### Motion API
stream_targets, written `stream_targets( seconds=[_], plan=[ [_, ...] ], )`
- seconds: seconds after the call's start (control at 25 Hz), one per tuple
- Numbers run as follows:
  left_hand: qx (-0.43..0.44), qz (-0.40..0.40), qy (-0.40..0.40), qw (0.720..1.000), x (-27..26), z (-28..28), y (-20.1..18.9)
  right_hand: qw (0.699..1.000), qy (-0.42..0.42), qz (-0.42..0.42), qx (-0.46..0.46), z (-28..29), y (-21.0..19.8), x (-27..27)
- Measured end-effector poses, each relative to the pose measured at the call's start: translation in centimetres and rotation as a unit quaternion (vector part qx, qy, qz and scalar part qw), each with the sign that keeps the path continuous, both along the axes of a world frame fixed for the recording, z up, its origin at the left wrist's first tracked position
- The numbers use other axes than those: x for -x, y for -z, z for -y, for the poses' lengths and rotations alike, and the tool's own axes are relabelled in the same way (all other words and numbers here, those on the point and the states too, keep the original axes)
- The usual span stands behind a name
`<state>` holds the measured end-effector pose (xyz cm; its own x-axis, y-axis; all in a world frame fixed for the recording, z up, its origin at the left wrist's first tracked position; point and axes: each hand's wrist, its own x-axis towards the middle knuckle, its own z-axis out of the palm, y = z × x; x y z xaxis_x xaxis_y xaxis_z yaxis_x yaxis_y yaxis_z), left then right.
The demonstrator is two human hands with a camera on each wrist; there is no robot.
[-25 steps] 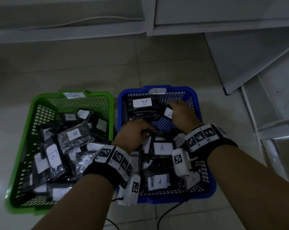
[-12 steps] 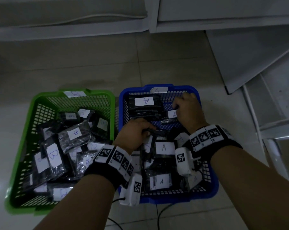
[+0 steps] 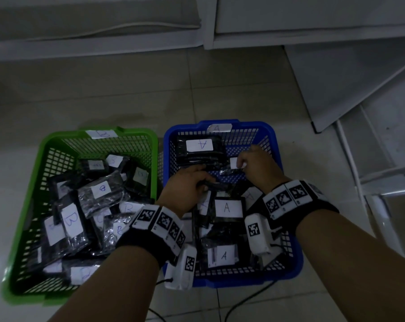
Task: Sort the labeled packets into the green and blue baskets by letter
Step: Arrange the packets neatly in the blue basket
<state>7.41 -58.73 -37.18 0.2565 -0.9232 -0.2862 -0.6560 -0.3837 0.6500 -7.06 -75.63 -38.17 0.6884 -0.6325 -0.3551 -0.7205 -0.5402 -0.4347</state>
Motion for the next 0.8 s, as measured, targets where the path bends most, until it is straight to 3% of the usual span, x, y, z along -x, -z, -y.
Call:
stream_targets(
  seconds=[0.28, 0.52, 0.64, 0.8],
  plan=[
    [0.004, 0.030, -0.017, 0.999, 0.1, 0.1, -0.5, 0.999, -0.017, 0.022, -0.017, 0.1, -1.0, -0.2],
    [0.033, 0.015, -0.005, 0.999, 0.2, -0.2, -1.1, 0.993, -0.067, -0.097, 0.013, -0.4, -1.2, 0.1],
    [0.042, 0.005, -0.010, 0.999, 0.3, -0.2, -1.2, 0.988, -0.111, -0.074, 0.081, -0.2, -1.8, -0.4],
    [0.026, 0.015, -0.020, 0.999, 0.3, 0.0, -1.1, 0.990, -0.100, -0.052, 0.088, -0.4, -1.8, -1.2]
  ],
)
